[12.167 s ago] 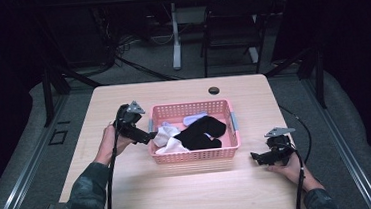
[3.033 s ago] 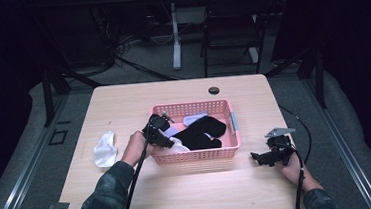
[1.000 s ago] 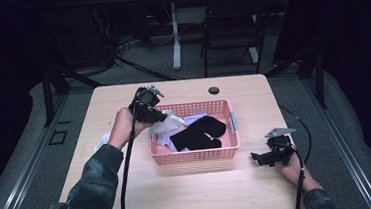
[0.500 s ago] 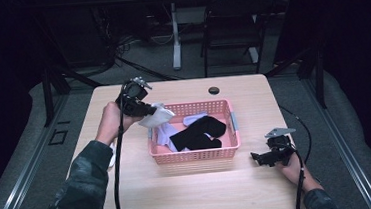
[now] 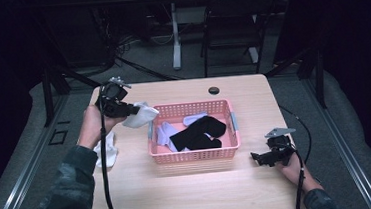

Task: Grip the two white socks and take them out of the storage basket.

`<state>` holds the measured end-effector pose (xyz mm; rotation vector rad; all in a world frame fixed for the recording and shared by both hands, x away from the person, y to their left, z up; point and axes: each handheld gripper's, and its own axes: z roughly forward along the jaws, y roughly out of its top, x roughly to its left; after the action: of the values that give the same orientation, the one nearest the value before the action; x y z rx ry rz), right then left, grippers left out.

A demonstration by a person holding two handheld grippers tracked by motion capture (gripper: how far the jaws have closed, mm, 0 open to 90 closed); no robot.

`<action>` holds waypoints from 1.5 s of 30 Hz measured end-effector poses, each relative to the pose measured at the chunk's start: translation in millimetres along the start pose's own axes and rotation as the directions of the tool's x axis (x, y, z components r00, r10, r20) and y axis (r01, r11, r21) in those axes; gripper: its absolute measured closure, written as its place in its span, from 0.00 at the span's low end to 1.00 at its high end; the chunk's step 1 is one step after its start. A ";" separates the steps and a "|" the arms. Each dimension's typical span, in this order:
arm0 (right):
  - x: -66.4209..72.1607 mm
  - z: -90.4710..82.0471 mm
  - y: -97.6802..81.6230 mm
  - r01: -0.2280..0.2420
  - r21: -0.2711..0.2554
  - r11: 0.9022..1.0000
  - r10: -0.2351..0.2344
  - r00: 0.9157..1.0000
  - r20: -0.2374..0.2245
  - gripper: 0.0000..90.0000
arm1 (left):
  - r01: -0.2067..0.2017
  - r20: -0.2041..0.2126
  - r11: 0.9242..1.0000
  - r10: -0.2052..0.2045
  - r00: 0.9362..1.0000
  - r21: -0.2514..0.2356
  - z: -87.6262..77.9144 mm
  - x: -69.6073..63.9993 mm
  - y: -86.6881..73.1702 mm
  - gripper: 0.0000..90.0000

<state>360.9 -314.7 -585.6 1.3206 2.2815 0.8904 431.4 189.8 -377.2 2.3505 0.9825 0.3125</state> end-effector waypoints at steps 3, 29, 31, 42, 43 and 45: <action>0.0 0.0 0.0 0.000 0.000 1.000 0.000 1.000 0.000 0.00 | 0.030 -0.012 1.000 -0.030 0.999 0.006 -1.7 7.8 -11.9 0.95; 0.2 -0.1 -0.1 -0.002 0.000 1.000 0.002 1.000 0.002 0.00 | 0.261 -0.091 0.961 -0.254 0.963 0.085 18.5 55.5 -105.7 0.95; 0.1 -0.2 -0.1 -0.001 0.001 1.000 0.001 1.000 0.000 0.00 | 0.283 -0.100 0.952 -0.273 0.957 0.115 29.4 59.0 -114.5 0.95; 0.2 -0.1 -0.1 -0.002 0.000 1.000 0.002 1.000 0.002 0.00 | 0.346 -0.135 0.931 -0.330 0.934 0.114 46.8 66.2 -132.2 0.56; 0.2 -0.1 -0.1 -0.002 0.000 1.000 0.002 1.000 0.001 0.00 | 0.346 -0.135 0.931 -0.330 0.934 0.114 46.8 66.2 -132.2 0.50; 0.2 -0.1 -0.1 -0.002 0.000 1.000 0.002 1.000 0.001 0.00 | 0.342 -0.145 0.935 -0.328 0.934 0.088 40.3 64.6 -133.1 0.39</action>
<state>360.6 -314.6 -585.6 1.3229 2.2795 0.8903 416.5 294.9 -487.8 2.2277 1.4749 0.2808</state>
